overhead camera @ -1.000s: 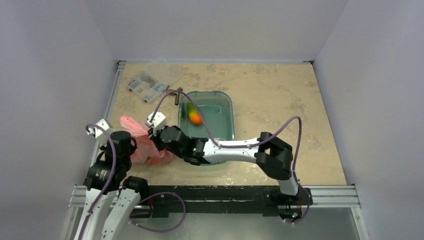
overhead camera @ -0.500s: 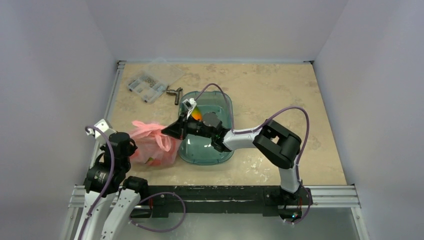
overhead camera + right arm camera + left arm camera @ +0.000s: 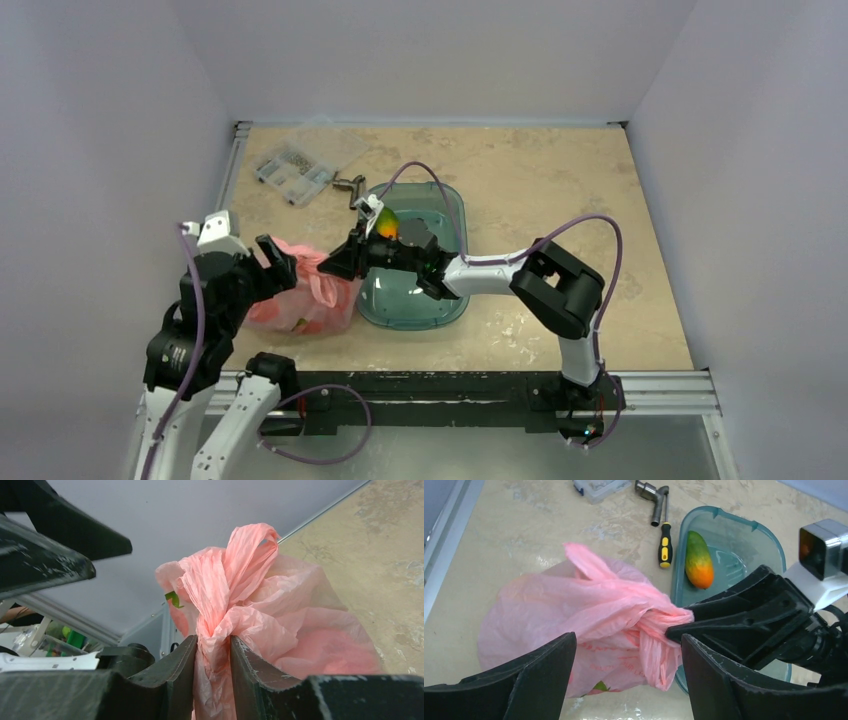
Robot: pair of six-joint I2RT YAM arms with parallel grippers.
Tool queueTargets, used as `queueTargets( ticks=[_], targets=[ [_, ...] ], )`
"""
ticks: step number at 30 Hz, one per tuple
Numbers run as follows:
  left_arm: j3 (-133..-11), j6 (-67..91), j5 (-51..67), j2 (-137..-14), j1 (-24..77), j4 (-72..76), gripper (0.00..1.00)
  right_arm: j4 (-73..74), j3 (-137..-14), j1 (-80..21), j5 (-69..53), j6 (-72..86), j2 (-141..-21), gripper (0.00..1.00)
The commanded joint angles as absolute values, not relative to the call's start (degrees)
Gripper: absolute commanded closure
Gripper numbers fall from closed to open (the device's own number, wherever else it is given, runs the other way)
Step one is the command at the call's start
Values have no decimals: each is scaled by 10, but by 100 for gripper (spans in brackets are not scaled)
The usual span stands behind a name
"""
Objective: Take the fake fruits out of the plastic bag
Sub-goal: Untie the plastic bag at the center of the board.
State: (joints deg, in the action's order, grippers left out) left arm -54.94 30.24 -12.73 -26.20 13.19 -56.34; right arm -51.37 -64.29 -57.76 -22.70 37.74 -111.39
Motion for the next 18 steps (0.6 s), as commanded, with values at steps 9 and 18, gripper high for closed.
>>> queueTargets(
  ticks=[9,18],
  targets=[
    [-566,124,-9,-451,131,-463,17,-469,-663,-585,-227,333,-1065,68],
    [-485,127,-38,-420,131,-399,39,-425,-666,-588,-203,308,-1062,65]
  ],
)
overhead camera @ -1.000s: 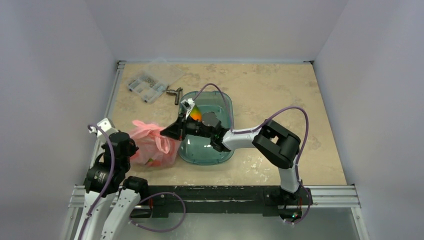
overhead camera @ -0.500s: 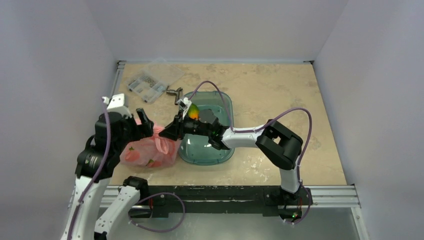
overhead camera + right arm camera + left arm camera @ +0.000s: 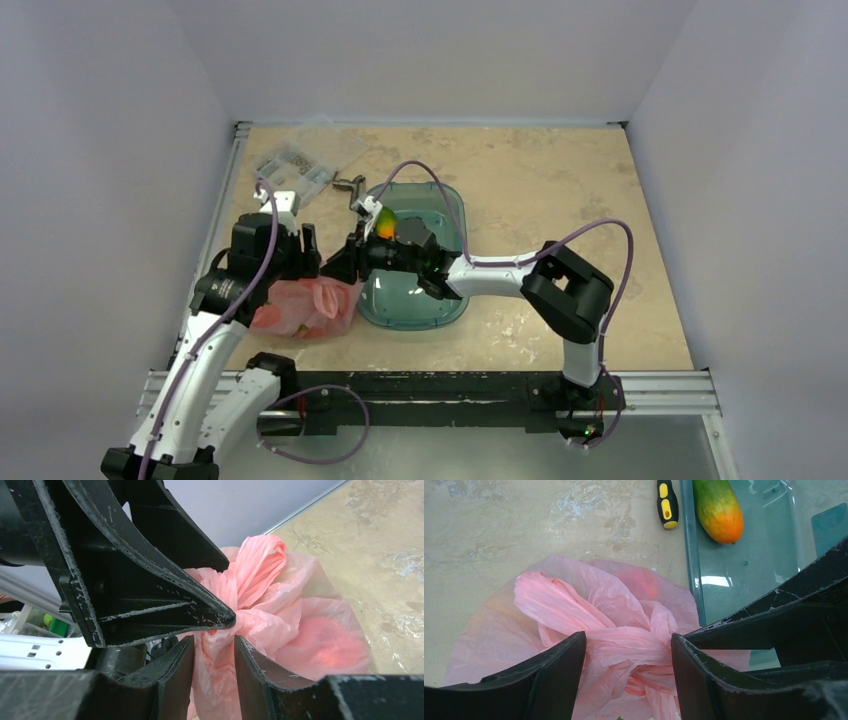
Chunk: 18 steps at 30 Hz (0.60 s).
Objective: Take the fake fruits out of the plastic bag
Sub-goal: Untie the plastic bag at the center of the board.
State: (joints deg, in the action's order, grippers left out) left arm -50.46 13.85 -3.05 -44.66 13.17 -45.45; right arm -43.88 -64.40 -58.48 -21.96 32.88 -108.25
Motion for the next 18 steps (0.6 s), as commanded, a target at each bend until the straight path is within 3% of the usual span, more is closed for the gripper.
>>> queueTargets(
  ticks=[1,7,12,14,16,18],
  targets=[
    [-478,127,-35,-412,131,-392,42,-424,-666,-589,-203,306,-1063,64],
    [-471,118,-40,-403,131,-400,66,-392,-677,-596,-180,286,-1067,61],
    [-471,120,-71,-388,131,-406,86,-384,-669,-606,-137,275,-1056,65],
    [-472,128,-109,-368,131,-412,100,-411,-653,-605,-134,296,-1050,72],
    [-472,147,-181,-344,132,-420,100,-477,-619,-599,-142,347,-1044,86],
    [-479,187,-293,-319,131,-448,100,-578,-571,-594,-142,400,-1037,90]
  ],
)
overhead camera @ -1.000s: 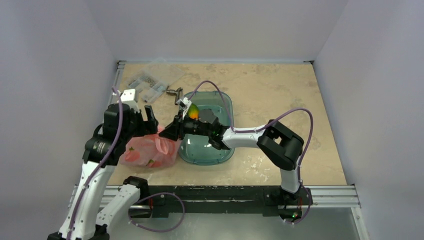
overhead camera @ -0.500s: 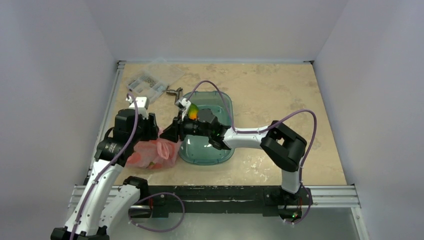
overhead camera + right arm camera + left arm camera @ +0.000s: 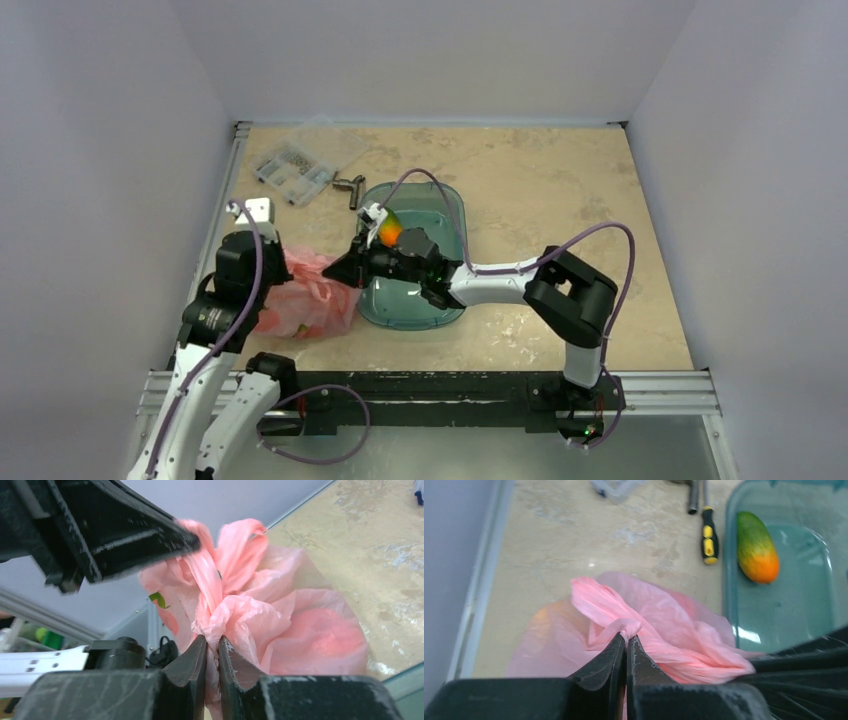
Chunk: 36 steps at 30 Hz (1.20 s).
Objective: Take the fake fruits out of the plastic bag
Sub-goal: Untie the plastic bag at the center of the board.
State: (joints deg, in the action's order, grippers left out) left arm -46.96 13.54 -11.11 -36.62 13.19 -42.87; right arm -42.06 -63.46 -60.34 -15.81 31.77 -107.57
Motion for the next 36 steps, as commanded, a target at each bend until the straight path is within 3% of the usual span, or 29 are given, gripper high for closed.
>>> queueTargets(
  ticks=[1,4,13,23,26,30,33,36],
  targets=[
    [-481,208,-353,-304,131,-463,100,-626,-552,-593,-139,419,-1037,91],
    [-478,257,-463,-257,131,-493,100,-684,-542,-594,-143,449,-1048,92],
    [-458,237,-427,-181,131,-459,100,-603,-565,-593,-128,402,-1052,91],
    [-461,223,-398,-204,132,-450,100,-298,-706,-627,-71,183,-1034,27],
    [-461,222,-391,-203,131,-448,100,-235,-749,-663,-5,121,-1045,19],
    [-460,220,-389,-201,131,-448,100,-141,-830,-727,174,54,-1084,15],
    [-460,221,-389,-198,132,-448,100,-104,-877,-744,296,57,-1109,16],
    [-458,221,-391,-193,132,-446,100,-94,-891,-745,338,72,-1113,23]
  ],
)
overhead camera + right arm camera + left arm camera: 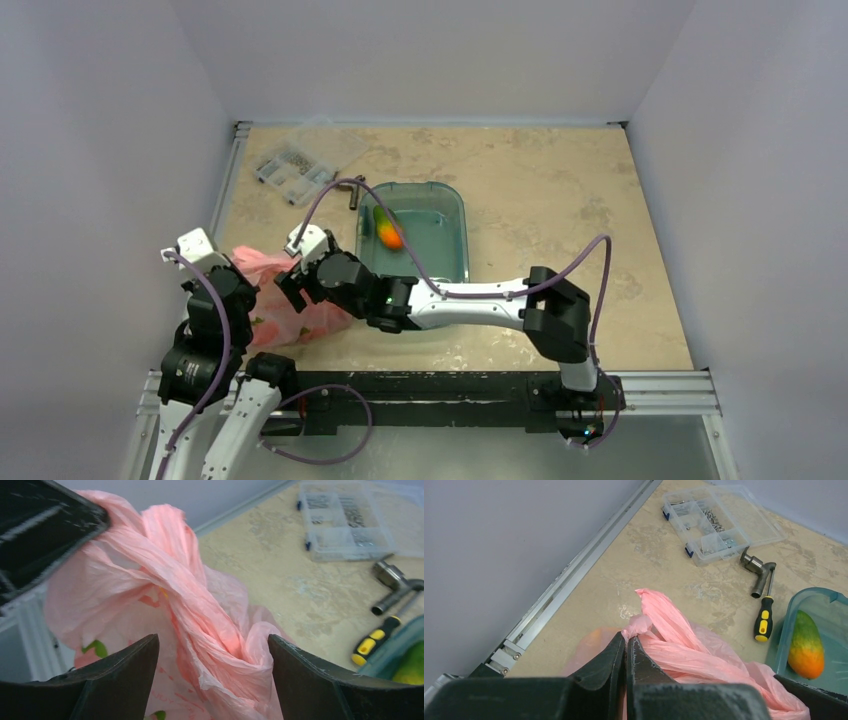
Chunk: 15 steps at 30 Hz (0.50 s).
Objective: Take the fake fruits out of the plastic bag
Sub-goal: Untie the plastic bag at the center of the board.
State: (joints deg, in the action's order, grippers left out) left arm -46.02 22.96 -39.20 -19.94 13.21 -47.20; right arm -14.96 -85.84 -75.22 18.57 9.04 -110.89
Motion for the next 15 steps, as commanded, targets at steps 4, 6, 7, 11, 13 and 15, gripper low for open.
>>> queueTargets(
  ticks=[4,6,7,11,13,15],
  targets=[
    [-457,222,-400,-191,131,-444,100,-160,-824,-745,321,85,-1069,37],
    [-457,224,-410,-191,132,-444,100,-222,-775,-742,271,94,-1040,50],
    [-458,228,-417,-190,131,-446,100,-263,-743,-741,253,99,-1023,60],
    [-457,240,-443,-179,131,-456,100,-495,-583,-711,95,160,-959,90],
    [-456,240,-449,-171,132,-454,100,-643,-508,-678,11,231,-951,92],
    [-455,242,-452,-163,132,-454,100,-750,-479,-647,-70,313,-977,92]
  ],
)
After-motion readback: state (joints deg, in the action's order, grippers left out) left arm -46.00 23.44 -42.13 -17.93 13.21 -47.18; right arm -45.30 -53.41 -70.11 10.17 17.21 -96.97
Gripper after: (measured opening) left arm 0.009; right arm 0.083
